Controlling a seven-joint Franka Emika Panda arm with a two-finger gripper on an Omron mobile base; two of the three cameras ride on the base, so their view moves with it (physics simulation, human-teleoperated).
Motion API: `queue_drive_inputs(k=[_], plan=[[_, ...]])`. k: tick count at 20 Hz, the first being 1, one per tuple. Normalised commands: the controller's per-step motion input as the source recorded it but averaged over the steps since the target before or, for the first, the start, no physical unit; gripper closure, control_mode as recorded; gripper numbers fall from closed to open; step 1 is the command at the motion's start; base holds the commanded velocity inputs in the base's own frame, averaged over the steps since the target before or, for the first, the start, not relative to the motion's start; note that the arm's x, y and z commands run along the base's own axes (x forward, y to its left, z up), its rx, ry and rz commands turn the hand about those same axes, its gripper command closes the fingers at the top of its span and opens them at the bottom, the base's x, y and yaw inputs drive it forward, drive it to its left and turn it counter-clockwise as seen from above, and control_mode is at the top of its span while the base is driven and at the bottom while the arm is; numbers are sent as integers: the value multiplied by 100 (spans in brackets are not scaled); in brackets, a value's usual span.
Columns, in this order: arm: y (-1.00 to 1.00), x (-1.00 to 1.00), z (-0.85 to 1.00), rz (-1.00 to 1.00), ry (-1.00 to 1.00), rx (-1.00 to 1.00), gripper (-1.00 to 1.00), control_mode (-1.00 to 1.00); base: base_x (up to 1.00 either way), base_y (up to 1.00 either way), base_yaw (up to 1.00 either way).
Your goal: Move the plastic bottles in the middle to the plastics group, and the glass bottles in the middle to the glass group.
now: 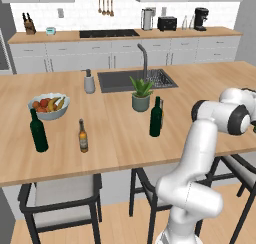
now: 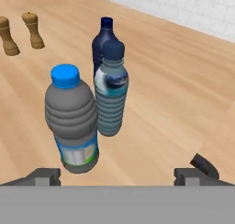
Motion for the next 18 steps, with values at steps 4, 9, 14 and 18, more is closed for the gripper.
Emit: queue_drive_inputs(k=[4, 9, 14, 18], plan=[[67, -50, 22, 0, 16, 0, -100, -100, 0, 0, 0], [42, -25, 48, 0, 7, 4, -100, -100, 0, 0, 0], [6, -21, 63, 5, 4, 12, -100, -100, 0, 0, 0], [27, 0, 45, 4, 4, 12, -100, -100, 0, 0, 0]])
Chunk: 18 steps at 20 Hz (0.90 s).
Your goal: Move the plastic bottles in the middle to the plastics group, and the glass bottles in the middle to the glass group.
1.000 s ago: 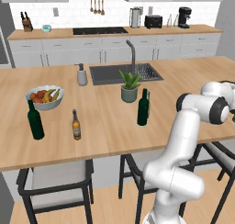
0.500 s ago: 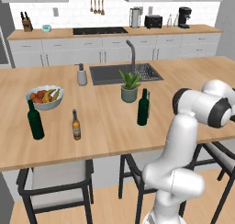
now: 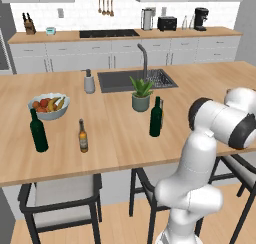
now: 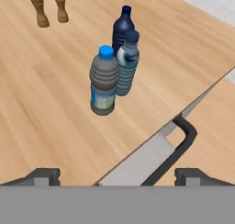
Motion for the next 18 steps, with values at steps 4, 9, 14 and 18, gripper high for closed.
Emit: queue_drive_inputs(k=[4, 9, 14, 18], plan=[[26, -2, 41, 7, 2, 11, -100, -100, 0, 0, 0], [52, -15, 31, 10, 0, 5, -100, -100, 0, 0, 0], [44, -15, 14, 6, 1, 2, -100, -100, 0, 0, 0], [56, -5, 2, 11, 3, 0, -100, -100, 0, 0, 0]])
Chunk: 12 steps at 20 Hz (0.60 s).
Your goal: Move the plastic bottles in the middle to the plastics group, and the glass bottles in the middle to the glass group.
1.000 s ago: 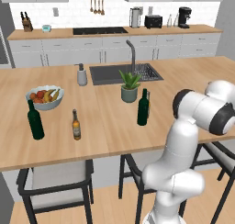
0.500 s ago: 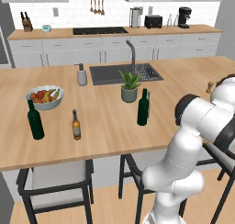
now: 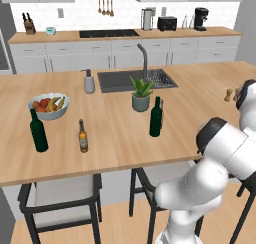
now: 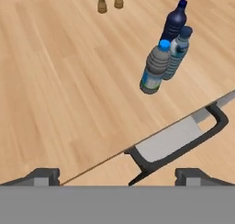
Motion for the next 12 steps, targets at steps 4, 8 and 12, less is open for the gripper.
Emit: queue_drive_inputs(k=[4, 8, 12], plan=[[84, -3, 7, 9, 0, 0, -100, -100, 0, 0, 0], [72, -9, 9, 14, 0, 0, -100, -100, 0, 0, 0], [72, -1, 15, 16, 0, 0, -100, -100, 0, 0, 0]])
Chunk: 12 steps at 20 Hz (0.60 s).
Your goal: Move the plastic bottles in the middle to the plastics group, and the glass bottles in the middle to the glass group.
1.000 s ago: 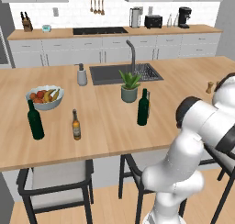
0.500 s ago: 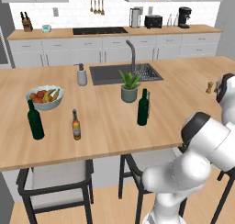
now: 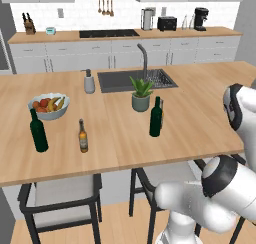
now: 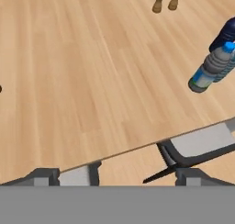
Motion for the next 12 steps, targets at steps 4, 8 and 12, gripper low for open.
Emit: queue_drive_inputs(k=[4, 8, 12], plan=[[60, 0, 19, 12, 0, 0, -100, -100, 0, 0, 0], [51, 0, 17, 7, 0, 0, -100, -100, 0, 0, 0], [48, -1, 19, 3, -4, 0, -100, -100, 0, 0, 0]])
